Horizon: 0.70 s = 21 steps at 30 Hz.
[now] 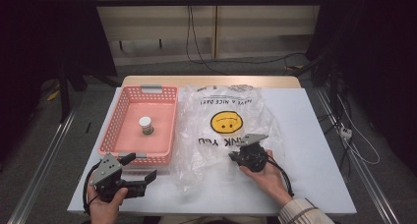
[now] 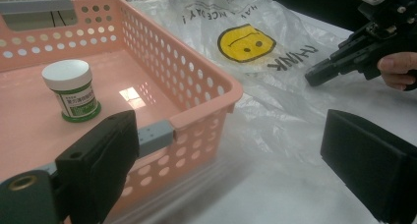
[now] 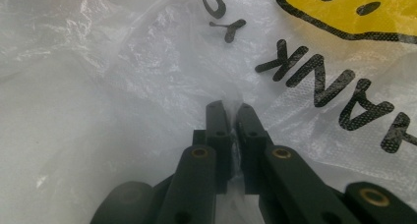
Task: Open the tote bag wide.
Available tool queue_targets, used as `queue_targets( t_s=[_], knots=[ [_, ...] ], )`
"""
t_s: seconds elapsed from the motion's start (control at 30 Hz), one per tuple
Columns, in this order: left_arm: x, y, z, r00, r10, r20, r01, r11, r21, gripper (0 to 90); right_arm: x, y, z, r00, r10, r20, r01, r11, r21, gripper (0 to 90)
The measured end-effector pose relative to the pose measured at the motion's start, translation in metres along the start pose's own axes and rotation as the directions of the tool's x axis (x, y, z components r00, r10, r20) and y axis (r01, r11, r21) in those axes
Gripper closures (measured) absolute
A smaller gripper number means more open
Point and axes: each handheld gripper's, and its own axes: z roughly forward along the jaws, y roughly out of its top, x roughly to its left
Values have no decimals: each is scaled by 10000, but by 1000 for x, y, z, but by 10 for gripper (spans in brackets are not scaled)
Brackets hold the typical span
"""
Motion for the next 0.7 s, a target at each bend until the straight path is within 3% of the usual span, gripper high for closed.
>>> queue_targets(
  t_s=[0.1, 0.7],
  knots=[
    [0, 0, 0, 10000, 29, 1, -29, 10000, 2, 74, -2, 3, -4, 9994, 270, -197, -274, 9994, -225, 896],
    [2, 0, -1, 10000, -42, -37, 42, 10000, -29, 74, -7, 23, -31, 9965, 570, -616, -652, 9879, -1410, 900]
  ],
)
